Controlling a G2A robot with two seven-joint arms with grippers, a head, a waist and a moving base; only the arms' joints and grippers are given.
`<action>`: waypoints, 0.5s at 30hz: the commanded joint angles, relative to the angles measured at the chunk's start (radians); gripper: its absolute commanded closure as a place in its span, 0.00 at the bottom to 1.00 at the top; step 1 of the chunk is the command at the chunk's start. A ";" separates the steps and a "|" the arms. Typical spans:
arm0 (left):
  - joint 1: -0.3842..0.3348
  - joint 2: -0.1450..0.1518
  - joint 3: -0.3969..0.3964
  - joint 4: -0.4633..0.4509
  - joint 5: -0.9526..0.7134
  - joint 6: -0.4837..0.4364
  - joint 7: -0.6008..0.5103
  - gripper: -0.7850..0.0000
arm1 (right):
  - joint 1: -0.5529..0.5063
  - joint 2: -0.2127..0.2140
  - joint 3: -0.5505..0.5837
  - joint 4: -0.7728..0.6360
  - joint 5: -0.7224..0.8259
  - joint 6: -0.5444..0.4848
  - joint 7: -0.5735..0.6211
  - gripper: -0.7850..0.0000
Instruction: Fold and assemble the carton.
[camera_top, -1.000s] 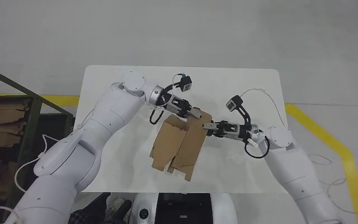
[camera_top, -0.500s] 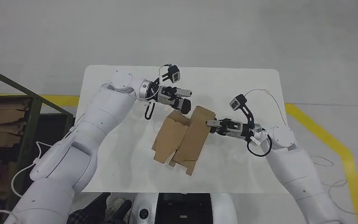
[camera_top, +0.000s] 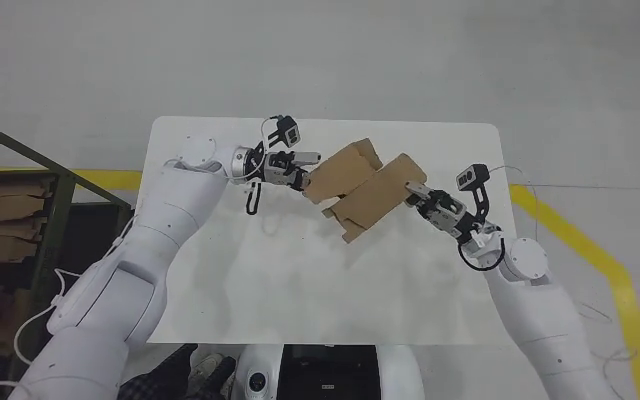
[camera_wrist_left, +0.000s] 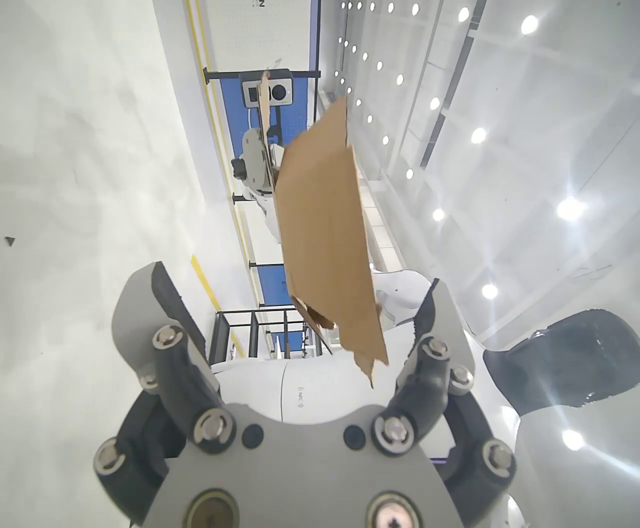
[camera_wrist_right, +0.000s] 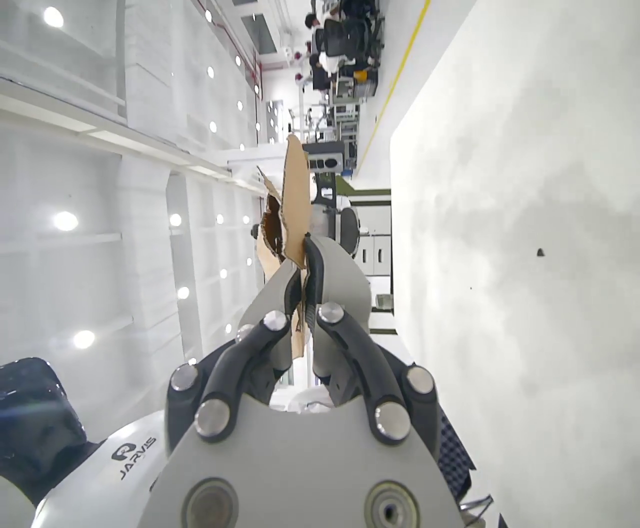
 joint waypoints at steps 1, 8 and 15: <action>0.014 -0.001 -0.002 -0.006 -0.004 0.000 0.000 0.00 | -0.012 -0.002 0.004 -0.007 0.001 -0.001 -0.047 1.00; 0.031 -0.004 -0.014 -0.012 0.002 0.005 0.015 0.00 | -0.050 -0.007 0.000 -0.054 -0.074 -0.001 -0.157 1.00; 0.034 0.000 -0.034 -0.034 0.032 0.011 0.033 0.00 | -0.120 -0.004 0.008 -0.139 -0.168 0.029 -0.223 1.00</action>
